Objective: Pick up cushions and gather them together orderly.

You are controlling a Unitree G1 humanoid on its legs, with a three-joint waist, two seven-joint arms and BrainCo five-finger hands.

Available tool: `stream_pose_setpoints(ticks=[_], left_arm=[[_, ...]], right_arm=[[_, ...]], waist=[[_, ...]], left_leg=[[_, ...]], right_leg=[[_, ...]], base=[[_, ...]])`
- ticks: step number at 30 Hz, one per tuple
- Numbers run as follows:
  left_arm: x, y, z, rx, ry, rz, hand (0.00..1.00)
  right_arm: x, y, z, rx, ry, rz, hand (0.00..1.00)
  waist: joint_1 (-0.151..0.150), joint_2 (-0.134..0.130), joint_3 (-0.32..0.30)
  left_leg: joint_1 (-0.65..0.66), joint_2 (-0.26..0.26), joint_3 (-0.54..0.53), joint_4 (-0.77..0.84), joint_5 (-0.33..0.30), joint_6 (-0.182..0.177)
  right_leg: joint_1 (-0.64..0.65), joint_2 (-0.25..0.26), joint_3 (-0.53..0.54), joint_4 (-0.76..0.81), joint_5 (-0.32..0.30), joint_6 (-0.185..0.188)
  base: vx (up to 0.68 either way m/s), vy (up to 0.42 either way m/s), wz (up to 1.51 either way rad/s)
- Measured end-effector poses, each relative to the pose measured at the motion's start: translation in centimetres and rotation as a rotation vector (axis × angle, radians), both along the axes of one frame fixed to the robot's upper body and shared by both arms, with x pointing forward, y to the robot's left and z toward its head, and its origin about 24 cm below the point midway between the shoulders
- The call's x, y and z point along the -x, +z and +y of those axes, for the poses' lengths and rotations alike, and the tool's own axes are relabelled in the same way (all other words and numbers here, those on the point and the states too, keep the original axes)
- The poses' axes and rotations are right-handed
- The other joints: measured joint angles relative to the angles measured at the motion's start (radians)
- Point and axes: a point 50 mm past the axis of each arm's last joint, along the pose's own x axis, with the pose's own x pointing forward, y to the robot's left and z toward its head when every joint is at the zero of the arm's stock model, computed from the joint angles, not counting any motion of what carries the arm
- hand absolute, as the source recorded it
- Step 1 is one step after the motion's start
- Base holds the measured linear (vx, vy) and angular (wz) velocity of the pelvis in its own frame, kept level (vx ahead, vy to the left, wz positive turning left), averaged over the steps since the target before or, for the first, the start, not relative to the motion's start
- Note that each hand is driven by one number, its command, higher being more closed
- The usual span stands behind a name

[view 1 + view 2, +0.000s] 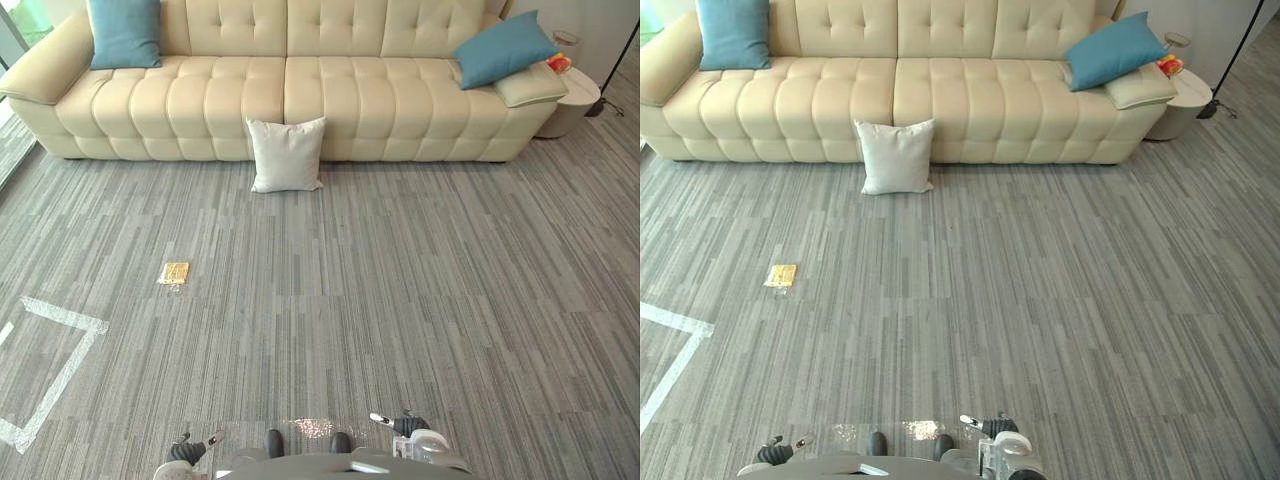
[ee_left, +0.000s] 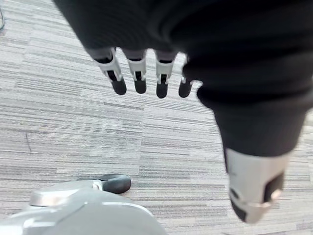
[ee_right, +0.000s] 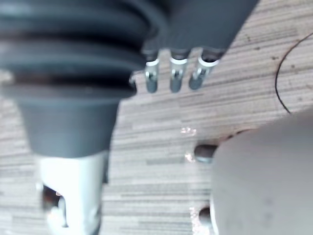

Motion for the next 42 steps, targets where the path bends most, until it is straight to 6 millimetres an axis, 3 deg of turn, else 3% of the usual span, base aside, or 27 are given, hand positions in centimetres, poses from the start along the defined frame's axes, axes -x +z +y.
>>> stream_pose_setpoints(ticks=[6, 8, 11, 12, 15, 16, 18, 20, 22, 23, 24, 26, 27, 28, 29, 30, 32, 33, 34, 37, 39, 41, 42], left_arm=[[-0.4, 0.2, 0.4, -0.013, -0.012, -0.009, 0.0], [-0.6, 0.2, 0.6, -0.017, -0.013, -0.016, 0.0], [-0.7, 0.3, 0.4, -0.014, -0.011, -0.026, 0.0], [-0.8, 0.3, 0.2, -0.009, -0.012, -0.03, 0.0], [-1.3, 0.3, 0.1, -0.007, -0.015, -0.045, 0.0], [-1.7, 0.4, 0.2, -0.01, -0.015, -0.053, 0.0], [-1.8, 0.5, 0.2, -0.011, -0.014, -0.057, 0.0], [-2.8, 0.6, 0.0, -0.005, -0.006, -0.082, 0.0], [-3.2, 0.7, -0.4, 0.004, -0.009, -0.092, 0.0], [-4.0, 0.8, -0.8, 0.013, -0.016, -0.109, 0.0], [-4.1, 0.8, -0.8, 0.012, -0.019, -0.113, 0.0], [-4.6, 0.9, -0.8, 0.011, -0.026, -0.126, 0.0], [-4.5, 0.9, -0.8, 0.011, -0.025, -0.125, 0.0], [-4.6, 0.9, -1.2, 0.025, -0.016, -0.131, 0.0], [-4.7, 0.8, -2.0, 0.05, 0.003, -0.135, 0.0], [-4.7, 0.8, -2.3, 0.06, 0.022, -0.141, 0.0], [-4.9, 0.9, -2.2, 0.07, 0.078, -0.162, 0.0], [-4.8, 0.9, -2.2, 0.077, 0.1, -0.167, 0.0], [-5.2, 1.1, -2.3, 0.08, 0.106, -0.19, 0.0], [-6.4, 1.7, -2.7, 0.103, 0.12, -0.254, 0.0], [-6.9, 2.0, -2.7, 0.102, 0.123, -0.284, 0.0], [-7.2, 2.2, -2.6, 0.1, 0.128, -0.303, 0.0], [-7.5, 2.3, -2.5, 0.101, 0.129, -0.311, 0.0]], right_arm=[[-0.1, 0.1, 0.0, -0.003, -0.014, -0.007, 0.0], [-0.3, 0.2, -0.2, -0.005, -0.036, -0.018, 0.0], [-0.5, 0.3, -0.4, -0.001, -0.043, -0.032, 0.0], [-0.7, 0.4, -0.5, 0.0, -0.044, -0.045, 0.0], [-1.4, 0.8, -0.4, -0.009, -0.068, -0.088, 0.0], [-1.5, 0.9, -0.4, -0.014, -0.081, -0.096, 0.0], [-1.8, 1.0, -0.4, -0.015, -0.082, -0.109, 0.0], [-2.4, 1.2, -0.4, -0.017, -0.084, -0.13, 0.0], [-3.1, 1.6, -0.7, -0.01, -0.08, -0.15, 0.0], [-3.8, 2.0, -1.2, 0.003, -0.083, -0.177, 0.0], [-4.0, 2.1, -1.2, 0.005, -0.084, -0.186, 0.0], [-3.5, 2.0, -1.7, 0.014, -0.098, -0.175, 0.0], [-3.0, 1.9, -1.8, 0.015, -0.103, -0.164, 0.0], [-2.7, 1.8, -2.3, 0.021, -0.127, -0.16, 0.0], [-2.8, 2.0, -3.0, 0.035, -0.145, -0.171, 0.0], [-2.8, 2.1, -3.2, 0.038, -0.152, -0.17, 0.0], [-2.6, 2.0, -3.2, 0.043, -0.151, -0.165, 0.0], [-2.7, 2.1, -3.1, 0.048, -0.133, -0.17, 0.0], [-2.5, 2.1, -2.8, 0.046, -0.116, -0.169, 0.0], [-2.3, 1.8, -1.6, 0.017, -0.12, -0.165, 0.0], [-2.4, 1.7, -0.8, 0.0, -0.108, -0.165, 0.0], [-2.5, 1.8, -0.9, 0.006, -0.115, -0.172, 0.0], [-2.5, 1.9, -0.7, 0.011, -0.117, -0.174, 0.0]], waist=[[0.008, -0.007, 0.005], [0.006, -0.011, 0.013], [0.016, -0.005, 0.024], [0.019, 0.01, 0.032], [0.019, 0.014, 0.046], [0.019, 0.007, 0.054], [0.012, 0.007, 0.055], [0.003, 0.012, 0.059], [0.0, 0.027, 0.071], [-0.01, 0.042, 0.087], [-0.013, 0.038, 0.094], [-0.03, 0.009, 0.107], [-0.033, 0.002, 0.109], [-0.037, 0.011, 0.111], [-0.032, 0.046, 0.118], [-0.031, 0.054, 0.121], [-0.034, 0.069, 0.128], [-0.035, 0.075, 0.129], [-0.03, 0.075, 0.13], [-0.001, 0.068, 0.13], [0.014, 0.063, 0.129], [0.024, 0.073, 0.126], [0.034, 0.07, 0.127]], left_leg=[[-0.056, 0.0, 0.049, 0.007, -0.024, 0.019], [-0.091, 0.0, 0.083, 0.082, -0.075, 0.029], [-0.132, 0.011, 0.097, 0.23, -0.185, 0.043], [-0.131, 0.028, 0.106, 0.289, -0.225, 0.054], [-0.095, 0.022, 0.101, 0.347, -0.279, 0.083], [-0.062, 0.021, 0.089, 0.346, -0.298, 0.089], [-0.018, 0.022, 0.057, 0.318, -0.307, 0.084], [0.032, 0.027, 0.026, 0.257, -0.308, 0.081], [0.068, 0.042, 0.012, 0.223, -0.314, 0.069], [0.102, 0.064, -0.011, 0.199, -0.321, 0.036], [0.113, 0.066, -0.024, 0.199, -0.321, 0.023], [0.171, 0.051, -0.074, 0.199, -0.343, -0.037], [0.193, 0.048, -0.088, 0.199, -0.351, -0.05], [0.218, 0.07, -0.103, 0.211, -0.351, -0.062], [0.204, 0.105, -0.093, 0.268, -0.324, -0.109], [0.187, 0.113, -0.084, 0.321, -0.305, -0.127], [0.099, 0.144, -0.051, 0.577, -0.191, -0.116], [0.01, 0.18, -0.05, 0.809, -0.09, -0.143], [-0.069, 0.227, -0.017, 1.028, -0.097, -0.146], [-0.211, 0.326, 0.116, 1.23, -0.164, -0.107], [-0.32, 0.35, 0.163, 1.224, -0.201, -0.09], [-0.414, 0.366, 0.192, 1.126, -0.235, -0.067], [-0.434, 0.366, 0.221, 1.001, -0.249, -0.063]], right_leg=[[-0.06, -0.008, 0.008, 0.01, -0.012, 0.018], [-0.094, -0.028, 0.009, 0.071, -0.042, 0.038], [-0.144, -0.055, 0.008, 0.242, -0.103, 0.071], [-0.183, -0.06, -0.002, 0.365, -0.117, 0.08], [-0.314, -0.107, -0.027, 0.714, -0.143, 0.052], [-0.346, -0.115, -0.033, 0.814, -0.188, 0.051], [-0.373, -0.104, -0.062, 0.843, -0.247, 0.047], [-0.436, -0.079, -0.116, 0.765, -0.273, 0.031], [-0.481, -0.041, -0.146, 0.657, -0.249, 0.002], [-0.521, 0.002, -0.169, 0.498, -0.171, -0.024], [-0.532, 0.01, -0.169, 0.425, -0.126, -0.025], [-0.556, 0.012, -0.16, 0.251, 0.012, -0.06], [-0.554, 0.005, -0.151, 0.232, 0.054, -0.099], [-0.561, 0.009, -0.144, 0.311, 0.145, -0.165], [-0.569, 0.027, -0.159, 0.377, 0.077, -0.174], [-0.562, 0.036, -0.163, 0.398, 0.057, -0.181], [-0.501, 0.076, -0.157, 0.398, -0.011, -0.189], [-0.43, 0.106, -0.144, 0.364, -0.042, -0.193], [-0.357, 0.13, -0.135, 0.335, -0.066, -0.202], [-0.188, 0.151, -0.08, 0.279, -0.091, -0.21], [-0.116, 0.152, -0.044, 0.211, -0.106, -0.184], [-0.058, 0.156, -0.016, 0.157, -0.108, -0.175], [-0.019, 0.15, -0.003, 0.132, -0.11, -0.161]], base=[[-0.03, 0.007, -0.05], [0.1, 0.064, -0.01], [0.13, 0.107, -0.18], [0.12, 0.157, -0.22], [0.23, 0.143, 0.0], [0.3, 0.099, 0.17], [0.29, 0.062, 0.39], [0.39, 0.028, 0.45], [0.42, 0.003, 0.36], [0.46, -0.007, 0.51], [0.63, -0.07, 0.77], [0.58, -0.109, 0.85], [0.64, -0.187, 0.75], [0.76, -0.265, 0.38], [0.76, -0.276, 0.19], [0.65, -0.267, -0.1], [0.6, -0.224, -0.19], [0.63, -0.192, -0.28], [0.61, -0.176, -0.24], [0.51, -0.131, -0.35], [0.4, -0.049, -0.42], [0.36, 0.021, -0.35], [0.36, 0.087, -0.27]])
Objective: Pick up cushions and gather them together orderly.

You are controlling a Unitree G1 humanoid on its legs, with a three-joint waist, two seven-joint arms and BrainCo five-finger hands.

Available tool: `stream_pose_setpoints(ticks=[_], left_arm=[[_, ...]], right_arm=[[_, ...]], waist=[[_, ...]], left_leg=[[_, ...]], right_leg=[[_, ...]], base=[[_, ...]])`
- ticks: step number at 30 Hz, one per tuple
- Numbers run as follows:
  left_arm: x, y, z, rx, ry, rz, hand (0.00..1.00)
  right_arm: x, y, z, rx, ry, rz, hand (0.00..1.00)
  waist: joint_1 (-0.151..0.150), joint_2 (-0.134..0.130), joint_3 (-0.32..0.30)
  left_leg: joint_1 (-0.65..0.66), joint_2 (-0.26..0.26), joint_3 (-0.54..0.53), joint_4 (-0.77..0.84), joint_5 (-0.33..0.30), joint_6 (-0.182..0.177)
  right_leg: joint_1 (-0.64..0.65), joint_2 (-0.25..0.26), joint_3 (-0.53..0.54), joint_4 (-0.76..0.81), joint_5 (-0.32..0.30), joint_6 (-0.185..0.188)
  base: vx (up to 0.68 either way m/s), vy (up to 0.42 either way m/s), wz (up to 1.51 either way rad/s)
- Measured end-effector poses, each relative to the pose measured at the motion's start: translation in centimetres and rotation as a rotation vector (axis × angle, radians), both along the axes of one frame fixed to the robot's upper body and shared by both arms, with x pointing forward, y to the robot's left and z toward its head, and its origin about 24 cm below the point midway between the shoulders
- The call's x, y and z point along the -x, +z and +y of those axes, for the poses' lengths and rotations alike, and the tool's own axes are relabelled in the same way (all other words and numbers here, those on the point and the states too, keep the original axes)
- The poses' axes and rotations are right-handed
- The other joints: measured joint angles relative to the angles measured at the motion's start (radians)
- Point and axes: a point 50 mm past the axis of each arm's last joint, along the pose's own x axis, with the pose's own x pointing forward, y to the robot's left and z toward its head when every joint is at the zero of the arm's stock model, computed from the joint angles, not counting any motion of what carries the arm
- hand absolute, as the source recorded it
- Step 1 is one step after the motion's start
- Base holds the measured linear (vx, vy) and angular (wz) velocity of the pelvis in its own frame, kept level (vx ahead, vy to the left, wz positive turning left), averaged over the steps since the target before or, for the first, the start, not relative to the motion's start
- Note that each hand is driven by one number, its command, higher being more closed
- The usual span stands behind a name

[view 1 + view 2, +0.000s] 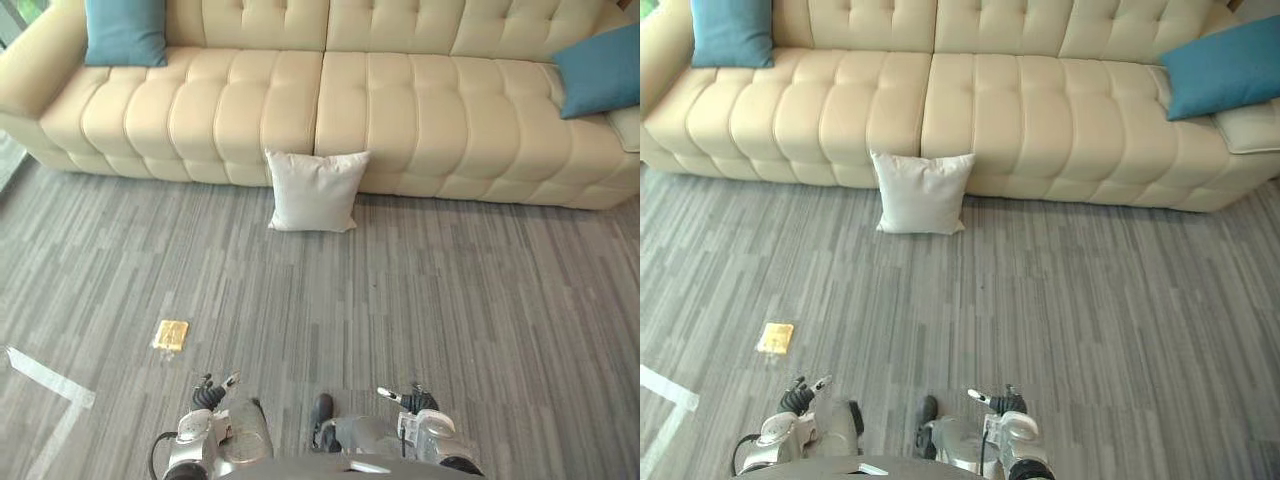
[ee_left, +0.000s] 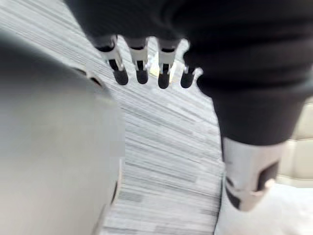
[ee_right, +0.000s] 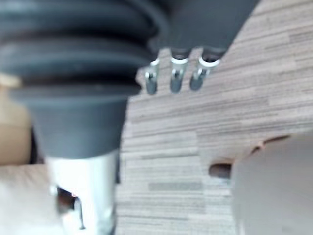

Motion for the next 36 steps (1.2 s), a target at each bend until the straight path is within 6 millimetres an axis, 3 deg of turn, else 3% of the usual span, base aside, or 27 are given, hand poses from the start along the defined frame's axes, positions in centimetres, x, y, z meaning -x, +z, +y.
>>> stream_pose_setpoints(ticks=[3, 5, 6, 7, 8, 10, 12, 14, 16, 18, 20, 22, 23, 24, 26, 27, 28, 29, 30, 31, 32, 33, 35, 36], left_arm=[[-0.4, 0.2, 0.0, 0.002, 0.007, -0.015, 0.0], [-0.3, 0.1, -0.2, 0.0, 0.002, -0.01, 0.0], [-0.1, 0.0, -0.2, -0.001, 0.004, 0.0, 0.0], [0.0, -0.1, -0.1, 0.006, 0.018, 0.005, 0.0], [0.1, -0.1, 0.2, 0.001, 0.021, 0.007, 0.0], [0.3, -0.2, 0.8, -0.016, 0.014, 0.02, 0.0], [0.7, -0.4, 1.0, -0.019, 0.01, 0.043, 0.0], [1.2, -0.7, 1.3, -0.036, -0.028, 0.079, 0.0], [1.8, -0.9, 1.6, -0.04, -0.021, 0.101, 0.0], [2.5, -1.1, 1.8, -0.041, -0.016, 0.128, 0.0], [2.9, -1.2, 1.6, -0.034, -0.014, 0.139, 0.0], [2.7, -1.3, 1.1, -0.022, -0.016, 0.139, 0.0], [2.7, -1.3, 1.0, -0.018, -0.016, 0.141, 0.0], [2.8, -1.4, 0.7, -0.009, -0.017, 0.145, 0.0], [2.8, -1.5, 0.3, 0.0, -0.018, 0.145, 0.0], [2.7, -1.5, 0.2, 0.001, -0.019, 0.145, 0.0], [2.8, -1.6, 0.0, 0.009, -0.019, 0.153, 0.0], [2.9, -1.7, -0.2, 0.017, -0.017, 0.158, 0.0], [2.7, -1.8, -1.1, 0.041, -0.021, 0.158, 0.0], [2.5, -1.8, -2.4, 0.076, -0.035, 0.147, 0.0], [2.5, -1.8, -2.6, 0.083, -0.032, 0.142, 0.0], [2.3, -1.7, -2.6, 0.088, -0.017, 0.134, 0.0], [2.3, -1.5, -1.9, 0.086, 0.033, 0.114, 0.0], [2.3, -1.5, -1.8, 0.084, 0.042, 0.108, 0.0]], right_arm=[[0.1, -0.1, 0.2, -0.002, -0.002, 0.004, 0.0], [0.5, -0.2, 0.1, 0.002, 0.0, 0.017, 0.0], [0.7, -0.3, 0.1, 0.006, 0.005, 0.028, 0.0], [1.0, -0.5, 0.2, 0.004, 0.005, 0.044, 0.0], [1.4, -0.8, 0.6, -0.008, 0.004, 0.064, 0.0], [1.8, -1.2, 1.2, -0.028, 0.009, 0.087, 0.0], [2.1, -1.3, 1.1, -0.022, 0.011, 0.097, 0.0], [2.1, -1.3, 0.9, -0.015, 0.024, 0.095, 0.0], [1.8, -1.2, 1.0, -0.013, 0.05, 0.084, 0.0], [1.4, -1.0, 1.2, -0.009, 0.068, 0.067, 0.0], [1.2, -0.9, 1.2, -0.011, 0.074, 0.058, 0.0], [0.6, -0.6, 1.1, -0.007, 0.075, 0.034, 0.0], [0.5, -0.6, 1.1, -0.006, 0.075, 0.028, 0.0], [0.2, -0.4, 1.0, -0.004, 0.072, 0.016, 0.0], [0.1, -0.3, 0.9, -0.005, 0.067, 0.009, 0.0], [0.0, -0.3, 0.9, -0.006, 0.065, 0.006, 0.0], [0.0, -0.1, 0.7, -0.007, 0.048, -0.002, 0.0], [-0.2, 0.1, 0.5, -0.004, 0.048, -0.017, 0.0], [-0.5, 0.4, -0.1, 0.006, 0.046, -0.038, 0.0], [-0.6, 0.6, -0.8, 0.016, 0.025, -0.045, 0.0], [-0.7, 0.6, -1.0, 0.019, 0.021, -0.049, 0.0], [-0.7, 0.7, -1.2, 0.024, 0.021, -0.044, 0.0], [0.0, 0.4, -1.2, 0.022, 0.018, -0.018, 0.0], [0.1, 0.3, -1.2, 0.021, 0.019, -0.012, 0.0]], waist=[[0.018, -0.013, 0.001], [0.024, -0.021, -0.013], [0.025, -0.018, -0.019], [0.026, -0.025, -0.029], [0.03, -0.045, -0.051], [0.03, -0.075, -0.071], [0.03, -0.086, -0.08], [0.01, -0.091, -0.083], [0.007, -0.084, -0.079], [-0.004, -0.083, -0.079], [-0.008, -0.081, -0.08], [-0.017, -0.074, -0.077], [-0.018, -0.072, -0.077], [-0.024, -0.066, -0.074], [-0.032, -0.061, -0.071], [-0.034, -0.062, -0.07], [-0.041, -0.054, -0.064], [-0.042, -0.047, -0.063], [-0.047, -0.014, -0.069], [-0.037, 0.021, -0.078], [-0.033, 0.036, -0.078], [-0.037, 0.04, -0.078], [-0.036, 0.037, -0.072], [-0.031, 0.039, -0.071]], left_leg=[[-0.011, -0.036, 0.018, -0.321, 0.011, -0.015], [-0.009, -0.093, -0.015, -0.555, 0.088, -0.025], [-0.005, -0.106, -0.037, -0.616, 0.123, -0.021], [0.003, -0.128, -0.055, -0.603, 0.203, -0.005], [-0.002, -0.153, -0.054, -0.56, 0.22, 0.012], [0.006, -0.168, -0.016, -0.494, 0.136, 0.039], [0.059, -0.181, 0.024, -0.475, 0.088, 0.069], [0.138, -0.207, 0.045, -0.475, 0.03, 0.099], [0.207, -0.216, 0.052, -0.485, -0.012, 0.1], [0.287, -0.221, 0.055, -0.527, -0.026, 0.097], [0.36, -0.22, 0.057, -0.59, -0.021, 0.089], [0.425, -0.213, 0.057, -0.666, -0.014, 0.067], [0.435, -0.21, 0.056, -0.68, -0.014, 0.061], [0.465, -0.205, 0.054, -0.713, -0.019, 0.036], [0.506, -0.202, 0.044, -0.73, -0.042, 0.0], [0.52, -0.203, 0.036, -0.729, -0.055, -0.013], [0.566, -0.197, -0.003, -0.728, -0.1, -0.037], [0.586, -0.186, -0.021, -0.732, -0.113, -0.028], [0.598, -0.175, -0.061, -0.737, -0.122, -0.013], [0.594, -0.149, -0.123, -0.701, -0.103, -0.02], [0.578, -0.135, -0.145, -0.647, -0.091, -0.032], [0.521, -0.113, -0.182, -0.523, -0.071, -0.048], [0.352, -0.052, -0.237, -0.119, 0.081, -0.082], [0.322, -0.033, -0.226, -0.035, 0.087, -0.089]], right_leg=[[0.079, -0.032, 0.036, -0.034, -0.026, 0.044], [0.102, -0.072, 0.064, -0.049, -0.054, 0.088], [0.114, -0.083, 0.087, -0.052, -0.071, 0.113], [0.129, -0.112, 0.11, -0.044, -0.099, 0.142], [0.125, -0.149, 0.133, -0.013, -0.13, 0.168], [0.081, -0.193, 0.154, 0.108, -0.144, 0.187], [-0.012, -0.222, 0.177, 0.362, -0.139, 0.195], [-0.145, -0.26, 0.187, 0.703, -0.088, 0.258], [-0.223, -0.282, 0.136, 0.86, -0.092, 0.24], [-0.275, -0.289, 0.073, 0.888, -0.123, 0.207], [-0.317, -0.281, 0.01, 0.805, -0.151, 0.192], [-0.383, -0.251, -0.034, 0.571, -0.142, 0.172], [-0.396, -0.24, -0.034, 0.501, -0.122, 0.17], [-0.419, -0.216, -0.028, 0.294, -0.033, 0.166], [-0.427, -0.208, -0.016, 0.11, 0.08, 0.169], [-0.426, -0.208, 0.0, 0.077, 0.103, 0.173], [-0.408, -0.207, 0.046, 0.073, 0.185, 0.175], [-0.409, -0.199, 0.048, 0.122, 0.198, 0.174], [-0.436, -0.19, 0.041, 0.22, 0.174, 0.17], [-0.466, -0.182, 0.022, 0.337, 0.099, 0.127], [-0.459, -0.178, 0.012, 0.356, 0.074, 0.121], [-0.44, -0.178, -0.01, 0.369, 0.042, 0.113], [-0.343, -0.163, -0.043, 0.352, -0.013, 0.096], [-0.318, -0.155, -0.044, 0.344, -0.021, 0.087]], base=[[0.38, 0.16, -0.31], [0.34, 0.26, -0.4], [0.36, 0.318, -0.53], [0.5, 0.445, -0.64], [0.53, 0.45, -0.59], [0.5, 0.392, -0.57], [0.43, 0.337, -0.42], [0.41, 0.258, -0.08], [0.37, 0.153, -0.07], [0.35, 0.075, 0.0], [0.3, 0.004, 0.07], [0.29, -0.05, 0.06], [0.37, -0.13, 0.06], [0.33, -0.137, 0.06], [0.38, -0.19, 0.13], [0.54, -0.334, 0.39], [0.47, -0.312, 0.46], [0.54, -0.364, 0.68], [0.45, -0.282, 0.61], [0.44, -0.277, 0.51], [0.45, -0.291, 0.41], [0.43, -0.28, 0.46], [0.46, -0.257, 0.41], [0.41, -0.147, -0.04]])
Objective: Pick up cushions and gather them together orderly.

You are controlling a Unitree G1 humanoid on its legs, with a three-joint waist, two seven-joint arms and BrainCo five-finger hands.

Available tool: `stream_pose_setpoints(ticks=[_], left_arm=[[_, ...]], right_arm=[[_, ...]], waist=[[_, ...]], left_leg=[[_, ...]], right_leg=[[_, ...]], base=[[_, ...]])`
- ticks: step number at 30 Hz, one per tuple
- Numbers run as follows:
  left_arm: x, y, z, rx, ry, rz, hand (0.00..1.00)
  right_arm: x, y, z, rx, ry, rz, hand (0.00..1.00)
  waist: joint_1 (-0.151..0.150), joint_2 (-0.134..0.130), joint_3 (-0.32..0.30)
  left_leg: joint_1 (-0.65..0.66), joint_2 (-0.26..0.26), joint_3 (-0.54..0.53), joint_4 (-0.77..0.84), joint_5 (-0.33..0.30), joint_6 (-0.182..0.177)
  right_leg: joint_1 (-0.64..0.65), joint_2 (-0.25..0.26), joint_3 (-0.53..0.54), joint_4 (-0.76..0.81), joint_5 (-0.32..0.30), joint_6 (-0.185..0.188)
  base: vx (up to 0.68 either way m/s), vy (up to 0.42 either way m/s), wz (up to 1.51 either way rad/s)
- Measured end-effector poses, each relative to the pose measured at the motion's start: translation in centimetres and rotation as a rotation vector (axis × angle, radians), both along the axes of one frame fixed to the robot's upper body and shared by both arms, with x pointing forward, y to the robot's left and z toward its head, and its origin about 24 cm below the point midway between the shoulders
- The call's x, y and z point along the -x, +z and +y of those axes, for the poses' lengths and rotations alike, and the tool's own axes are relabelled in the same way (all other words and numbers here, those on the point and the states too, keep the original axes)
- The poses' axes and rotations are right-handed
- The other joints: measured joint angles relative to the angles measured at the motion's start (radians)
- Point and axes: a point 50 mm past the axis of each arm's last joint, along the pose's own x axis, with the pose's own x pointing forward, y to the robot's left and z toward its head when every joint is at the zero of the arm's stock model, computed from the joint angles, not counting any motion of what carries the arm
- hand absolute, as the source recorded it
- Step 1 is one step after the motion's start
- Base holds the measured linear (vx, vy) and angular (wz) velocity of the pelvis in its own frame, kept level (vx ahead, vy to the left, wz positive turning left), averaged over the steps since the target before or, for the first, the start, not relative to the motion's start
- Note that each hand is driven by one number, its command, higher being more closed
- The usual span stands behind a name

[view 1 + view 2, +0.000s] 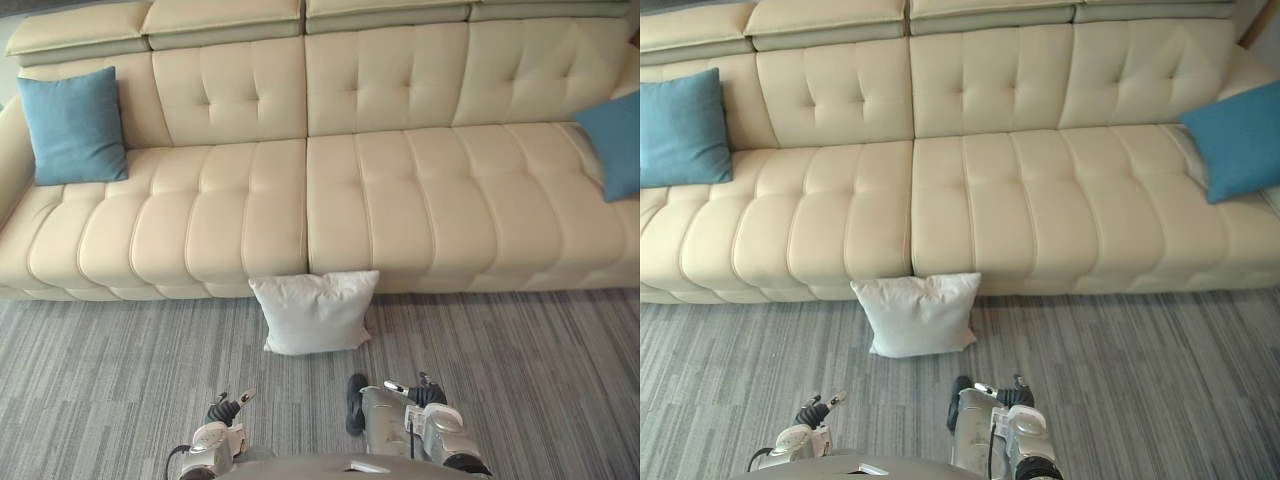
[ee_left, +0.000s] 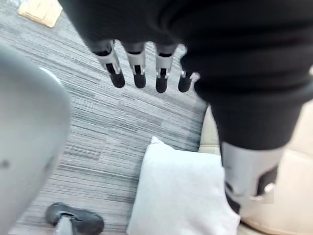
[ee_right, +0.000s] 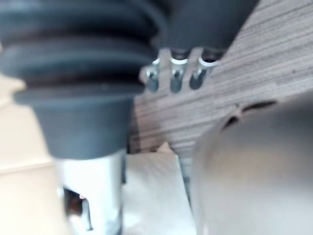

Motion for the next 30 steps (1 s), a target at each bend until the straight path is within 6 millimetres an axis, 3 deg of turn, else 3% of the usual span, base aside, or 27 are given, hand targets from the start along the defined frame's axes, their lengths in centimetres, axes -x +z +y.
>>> stream_pose_setpoints(ticks=[1, 3, 5, 7, 8, 10, 11, 12, 13, 14, 15, 17, 23, 27, 30], left_arm=[[0.3, 0.0, 0.3, -0.006, 0.013, -0.002, 0.0], [0.3, 0.1, 0.5, -0.013, 0.016, -0.006, 0.0], [0.0, 0.3, 0.6, -0.018, 0.016, -0.022, 0.0], [-0.2, 0.4, 0.7, -0.021, 0.016, -0.03, 0.0], [-0.3, 0.4, 0.7, -0.023, 0.016, -0.032, 0.0], [-0.4, 0.6, 1.8, -0.051, 0.017, -0.04, 0.0], [-0.6, 0.8, 2.3, -0.065, 0.02, -0.05, 0.0], [-0.6, 0.7, 2.2, -0.063, 0.012, -0.049, 0.0], [-0.5, 0.6, 1.6, -0.05, 0.002, -0.042, 0.0], [-0.7, 0.7, 1.8, -0.06, -0.016, -0.043, 0.0], [-0.7, 0.7, 2.2, -0.073, -0.02, -0.04, 0.0], [-0.6, 0.7, 2.4, -0.077, -0.025, -0.032, 0.0], [0.2, 0.2, 2.1, -0.065, -0.034, 0.007, 0.0], [0.6, 0.0, 2.1, -0.061, -0.035, 0.026, 0.0], [0.9, 0.0, 2.6, -0.077, -0.037, 0.035, 0.0]], right_arm=[[0.3, -0.2, 0.1, -0.004, 0.0, 0.017, 0.0], [0.9, -0.5, 0.1, -0.008, -0.007, 0.035, 0.0], [1.7, -0.7, -0.1, -0.009, -0.028, 0.053, 0.0], [1.8, -0.7, -0.1, -0.009, -0.029, 0.054, 0.0], [1.9, -0.8, 0.1, -0.019, -0.035, 0.057, 0.0], [2.2, -1.0, 0.6, -0.051, -0.069, 0.062, 0.0], [2.2, -1.1, 1.1, -0.065, -0.073, 0.062, 0.0], [2.7, -1.3, 1.1, -0.067, -0.079, 0.071, 0.0], [2.8, -1.2, 0.7, -0.056, -0.079, 0.07, 0.0], [2.5, -1.2, 1.1, -0.066, -0.076, 0.067, 0.0], [2.1, -1.2, 1.9, -0.084, -0.067, 0.053, 0.0], [2.0, -1.2, 2.5, -0.099, -0.066, 0.046, 0.0], [1.7, -1.2, 2.8, -0.104, -0.058, 0.04, 0.0], [1.9, -1.2, 2.6, -0.089, -0.033, 0.055, 0.0], [2.9, -1.6, 2.8, -0.093, -0.031, 0.084, 0.0]], waist=[[0.005, 0.001, 0.0], [0.008, -0.002, 0.0], [0.022, -0.005, -0.001], [0.03, -0.005, -0.002], [0.028, -0.013, -0.006], [0.029, -0.055, 0.008], [0.035, -0.075, 0.009], [0.026, -0.084, 0.001], [0.023, -0.052, -0.013], [0.031, -0.089, -0.018], [0.036, -0.102, -0.021], [0.038, -0.11, -0.025], [0.031, -0.102, -0.037], [0.028, -0.105, -0.042], [0.027, -0.137, -0.067]], left_leg=[[-0.046, 0.038, 0.048, 0.122, -0.004, 0.007], [-0.096, 0.056, 0.109, 0.162, -0.024, 0.029], [-0.139, 0.056, 0.179, 0.049, -0.036, 0.05], [-0.172, 0.055, 0.186, -0.062, -0.003, 0.08], [-0.165, 0.043, 0.199, -0.07, 0.007, 0.069], [-0.198, 0.03, 0.194, 0.005, 0.042, 0.082], [-0.199, 0.01, 0.206, -0.08, -0.059, 0.073], [-0.187, -0.014, 0.227, -0.315, -0.037, 0.083], [-0.179, -0.022, 0.227, -0.437, 0.037, 0.079], [-0.171, -0.069, 0.225, -0.445, 0.037, 0.083], [-0.176, -0.091, 0.223, -0.449, 0.035, 0.091], [-0.172, -0.109, 0.223, -0.448, 0.032, 0.096], [-0.096, -0.101, 0.269, -0.538, 0.035, 0.09], [-0.054, -0.115, 0.279, -0.607, 0.041, 0.08], [-0.028, -0.157, 0.291, -0.681, 0.091, 0.081]], right_leg=[[0.054, 0.019, 0.0, -0.026, -0.016, -0.024], [0.129, 0.029, 0.0, -0.082, -0.024, -0.026], [0.186, 0.028, 0.006, -0.135, -0.008, -0.012], [0.187, 0.026, 0.01, -0.126, -0.01, -0.008], [0.202, 0.015, 0.008, -0.142, -0.004, 0.001], [0.257, -0.018, 0.005, -0.186, -0.001, 0.003], [0.287, -0.048, -0.007, -0.196, 0.004, 0.011], [0.294, -0.068, -0.038, -0.185, 0.009, 0.022], [0.294, -0.068, -0.052, -0.175, 0.009, 0.047], [0.278, -0.105, -0.045, -0.15, -0.012, 0.081], [0.273, -0.116, -0.025, -0.172, -0.012, 0.085], [0.276, -0.112, -0.007, -0.201, 0.012, 0.081], [0.28, -0.095, 0.083, -0.26, 0.096, 0.104], [0.274, -0.095, 0.109, -0.284, 0.104, 0.114], [0.265, -0.122, 0.109, -0.31, 0.065, 0.131]], base=[[0.39, -0.088, -0.18], [0.37, -0.041, -0.12], [0.35, 0.035, -0.1], [0.36, 0.106, -0.03], [0.39, 0.188, 0.27], [0.27, 0.189, 0.49], [0.26, 0.275, 0.67], [0.26, 0.301, 0.75], [0.23, 0.302, 0.66], [0.16, 0.233, 0.49], [0.12, 0.226, 0.35], [0.06, 0.122, 0.09], [-0.01, 0.014, -0.41], [-0.13, -0.04, -0.46], [-0.18, -0.049, -0.15]])
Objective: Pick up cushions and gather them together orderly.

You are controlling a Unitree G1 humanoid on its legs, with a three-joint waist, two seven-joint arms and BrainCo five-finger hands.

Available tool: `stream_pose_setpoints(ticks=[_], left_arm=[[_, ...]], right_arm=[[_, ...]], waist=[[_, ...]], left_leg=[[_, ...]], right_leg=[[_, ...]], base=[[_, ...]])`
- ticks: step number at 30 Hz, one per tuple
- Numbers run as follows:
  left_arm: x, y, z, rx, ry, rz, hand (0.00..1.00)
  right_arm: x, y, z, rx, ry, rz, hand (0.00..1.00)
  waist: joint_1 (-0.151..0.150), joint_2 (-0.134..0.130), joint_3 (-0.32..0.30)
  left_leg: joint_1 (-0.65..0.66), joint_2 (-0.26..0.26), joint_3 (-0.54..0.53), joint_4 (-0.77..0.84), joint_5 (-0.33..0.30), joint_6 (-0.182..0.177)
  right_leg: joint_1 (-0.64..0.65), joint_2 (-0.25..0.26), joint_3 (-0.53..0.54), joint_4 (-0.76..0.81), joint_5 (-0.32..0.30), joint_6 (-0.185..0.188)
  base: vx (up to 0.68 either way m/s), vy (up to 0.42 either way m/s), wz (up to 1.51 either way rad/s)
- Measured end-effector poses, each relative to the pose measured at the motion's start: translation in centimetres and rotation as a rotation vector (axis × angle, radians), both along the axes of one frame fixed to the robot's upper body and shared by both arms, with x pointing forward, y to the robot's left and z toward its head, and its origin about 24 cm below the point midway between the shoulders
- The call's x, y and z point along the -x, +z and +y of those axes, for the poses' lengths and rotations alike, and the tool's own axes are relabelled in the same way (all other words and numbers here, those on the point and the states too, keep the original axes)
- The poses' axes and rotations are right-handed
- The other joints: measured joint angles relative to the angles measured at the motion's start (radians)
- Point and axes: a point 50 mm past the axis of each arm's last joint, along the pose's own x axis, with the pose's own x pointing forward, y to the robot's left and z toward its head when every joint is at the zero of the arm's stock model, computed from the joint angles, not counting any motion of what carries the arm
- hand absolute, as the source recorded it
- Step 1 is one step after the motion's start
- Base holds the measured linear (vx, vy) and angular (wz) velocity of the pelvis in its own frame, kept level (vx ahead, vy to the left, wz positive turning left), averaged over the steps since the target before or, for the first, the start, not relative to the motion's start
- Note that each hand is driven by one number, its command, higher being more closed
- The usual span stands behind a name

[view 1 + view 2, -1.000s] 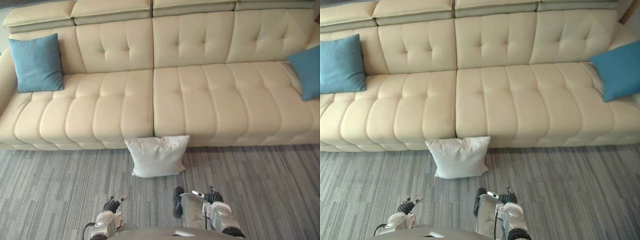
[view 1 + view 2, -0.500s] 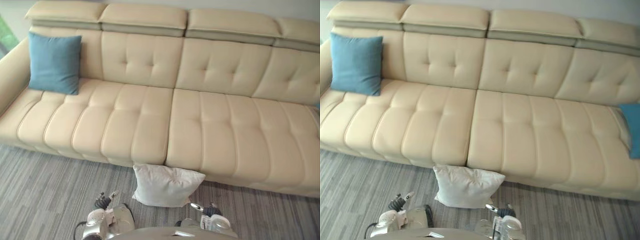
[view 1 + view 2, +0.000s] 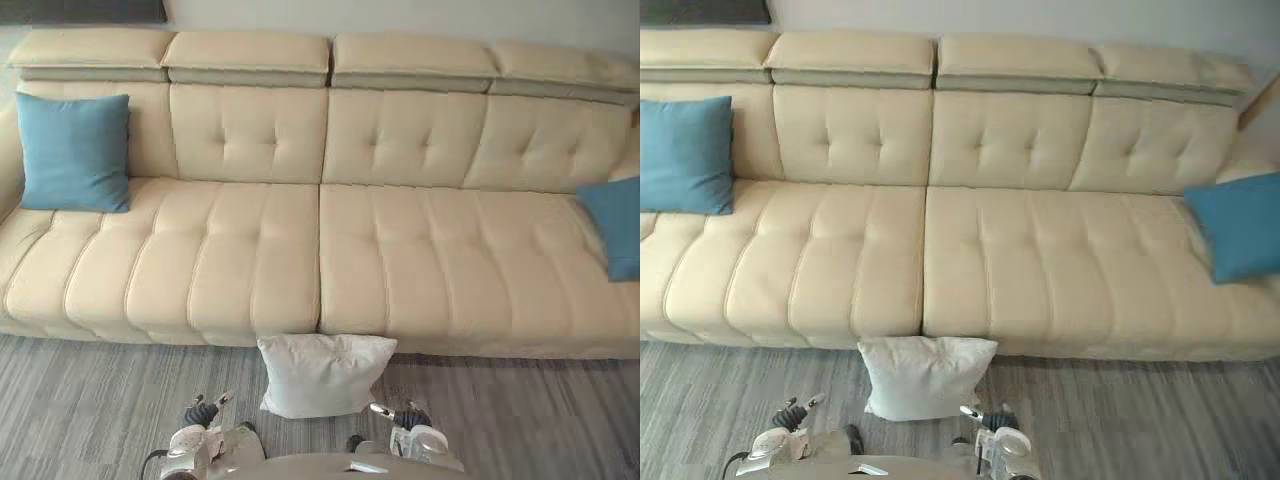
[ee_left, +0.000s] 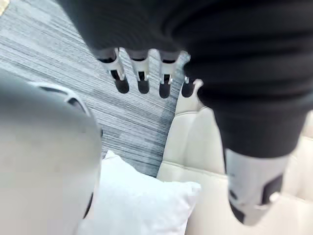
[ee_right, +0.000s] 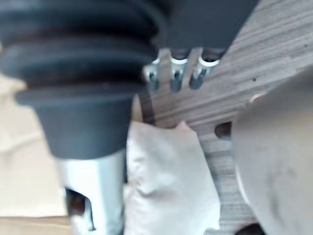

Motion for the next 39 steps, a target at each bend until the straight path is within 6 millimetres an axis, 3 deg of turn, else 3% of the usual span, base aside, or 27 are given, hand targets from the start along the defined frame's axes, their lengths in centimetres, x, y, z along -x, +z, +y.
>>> stream_pose_setpoints(ticks=[4, 6, 8, 10, 11, 12, 13, 14, 15, 18, 21, 23, 25, 28, 31, 35, 36, 39], left_arm=[[0.6, -0.2, -0.3, -0.007, -0.042, 0.022, 0.0], [0.0, 0.0, -0.3, -0.017, -0.073, 0.011, 0.0], [-1.1, 0.3, -0.2, -0.033, -0.093, -0.014, 0.0], [-3.7, 1.2, -0.4, -0.054, -0.107, -0.079, 0.0], [-6.0, 2.4, -0.3, -0.069, -0.095, -0.157, 0.0], [-8.9, 4.1, 0.3, -0.091, -0.052, -0.258, 0.0], [-9.1, 4.3, 0.3, -0.093, -0.049, -0.266, 0.0], [-16.9, 11.1, 1.1, -0.11, 0.037, -0.6, 0.0], [-18.2, 12.7, 1.4, -0.097, 0.083, -0.671, 0.0], [-21.0, 16.9, 2.4, -0.089, 0.144, -0.834, 0.0], [-22.1, 18.9, 2.7, -0.095, 0.142, -0.895, 0.0], [-22.7, 20.5, 2.9, -0.109, 0.131, -0.952, 0.0], [-23.9, 25.3, 4.1, -0.177, 0.141, -1.116, 0.0], [-24.9, 29.1, 4.4, -0.214, 0.145, -1.226, 0.0], [-25.2, 30.2, 3.1, -0.219, 0.095, -1.265, 0.0], [-25.5, 33.2, 0.6, -0.224, -0.004, -1.384, 0.0], [-25.6, 33.9, 0.1, -0.224, -0.019, -1.408, 0.0], [-26.2, 35.9, -2.2, -0.209, -0.077, -1.47, 0.0]], right_arm=[[0.5, -0.1, -0.1, 0.014, 0.04, 0.018, 0.0], [0.0, 0.0, 0.1, 0.033, 0.096, 0.009, 0.0], [-1.5, 0.5, 0.4, 0.059, 0.135, -0.024, 0.0], [-4.6, 1.9, 0.4, 0.089, 0.149, -0.118, 0.0], [-8.1, 4.0, 0.4, 0.129, 0.193, -0.234, 0.0], [-11.8, 6.9, 0.3, 0.178, 0.211, -0.374, 0.0], [-12.0, 7.1, 0.3, 0.181, 0.209, -0.384, 0.0], [-18.5, 14.6, -0.5, 0.237, 0.103, -0.684, 0.0], [-19.8, 16.4, -0.6, 0.243, 0.074, -0.75, 0.0], [-21.8, 20.4, -1.9, 0.305, 0.028, -0.873, 0.0], [-23.2, 23.4, -2.6, 0.342, 0.022, -0.954, 0.0], [-23.6, 25.2, -3.2, 0.348, -0.011, -1.017, 0.0], [-24.2, 29.2, -4.6, 0.35, -0.128, -1.148, 0.0], [-25.0, 33.6, -5.3, 0.333, -0.201, -1.268, 0.0], [-25.2, 34.8, -4.9, 0.336, -0.216, -1.299, 0.0], [-25.2, 38.3, -2.9, 0.359, -0.177, -1.427, 0.0], [-25.2, 39.3, -2.4, 0.364, -0.17, -1.456, 1.0], [-25.1, 41.7, -1.0, 0.382, -0.153, -1.53, 1.0]], waist=[[0.001, 0.0, -0.026], [0.004, 0.0, -0.027], [0.003, 0.002, -0.014], [0.001, 0.019, 0.054], [0.005, 0.044, 0.101], [0.009, 0.049, 0.125], [0.009, 0.05, 0.128], [0.006, 0.053, 0.24], [0.005, 0.054, 0.249], [0.01, 0.057, 0.274], [0.019, 0.057, 0.361], [0.021, 0.058, 0.37], [0.024, 0.057, 0.369], [0.027, 0.056, 0.412], [0.026, 0.056, 0.414], [0.026, 0.056, 0.414], [0.024, 0.056, 0.414], [0.02, 0.056, 0.414]], left_leg=[[0.098, -0.068, -0.01, -0.259, 0.134, 0.02], [0.075, -0.076, -0.007, -0.278, 0.143, 0.025], [-0.027, -0.065, -0.001, -0.189, 0.129, 0.046], [-0.188, -0.003, -0.001, 0.051, 0.031, 0.048], [-0.321, 0.06, 0.004, 0.222, -0.039, 0.049], [-0.468, 0.1, 0.017, 0.327, -0.07, 0.064], [-0.477, 0.102, 0.018, 0.332, -0.07, 0.065], [-0.72, 0.139, 0.013, 0.465, -0.084, 0.083], [-0.797, 0.142, -0.002, 0.497, -0.083, 0.083], [-1.005, 0.157, -0.042, 0.59, -0.09, 0.094], [-1.031, 0.171, -0.046, 0.63, -0.086, 0.091], [-1.086, 0.169, -0.062, 0.659, -0.085, 0.092], [-1.274, 0.173, -0.098, 0.727, -0.097, 0.099], [-1.393, 0.193, -0.097, 0.791, -0.088, 0.105], [-1.451, 0.204, -0.113, 0.845, -0.091, 0.114], [-1.5, 0.205, -0.124, 0.857, -0.1, 0.108], [-1.512, 0.206, -0.125, 0.857, -0.099, 0.107], [-1.539, 0.209, -0.125, 0.847, -0.087, 0.107]], right_leg=[[-0.004, -0.005, 0.021, -0.031, 0.006, -0.01], [-0.037, 0.001, 0.029, -0.04, 0.009, -0.019], [-0.105, 0.004, 0.047, -0.033, 0.01, -0.049], [-0.19, 0.011, 0.053, 0.021, 0.033, -0.078], [-0.304, 0.035, 0.077, 0.104, 0.035, -0.07], [-0.462, 0.045, 0.103, 0.196, 0.048, -0.049], [-0.474, 0.045, 0.104, 0.201, 0.048, -0.048], [-0.75, 0.044, 0.127, 0.377, 0.048, -0.021], [-0.832, 0.04, 0.125, 0.445, 0.03, -0.018], [-1.046, 0.029, 0.117, 0.589, -0.02, -0.015], [-1.08, 0.025, 0.113, 0.656, -0.035, -0.022], [-1.136, 0.021, 0.109, 0.705, -0.055, -0.025], [-1.32, 0.015, 0.101, 0.803, -0.094, -0.034], [-1.45, 0.008, 0.107, 0.893, -0.105, -0.035], [-1.505, 0.006, 0.106, 0.959, -0.129, -0.039], [-1.563, 0.003, 0.103, 0.997, -0.151, -0.044], [-1.577, 0.004, 0.103, 0.999, -0.151, -0.048], [-1.608, 0.006, 0.099, 1.0, -0.145, -0.052]], base=[[-0.23, 0.021, -0.03], [-0.09, 0.079, -0.15], [-0.08, 0.047, -0.07], [-0.17, 0.039, -0.2], [-0.33, 0.096, -0.73], [-0.29, 0.093, -0.7], [-0.37, 0.106, -0.57], [-0.28, 0.056, -0.13], [-0.3, 0.046, 0.01], [-0.06, -0.027, 0.22], [-0.03, -0.038, 0.09], [-0.01, -0.041, 0.16], [-0.03, -0.058, 0.22], [-0.06, -0.054, 0.12], [-0.04, -0.043, 0.04], [-0.05, -0.021, 0.07], [-0.07, 0.003, -0.01], [-0.05, 0.007, 0.02]])
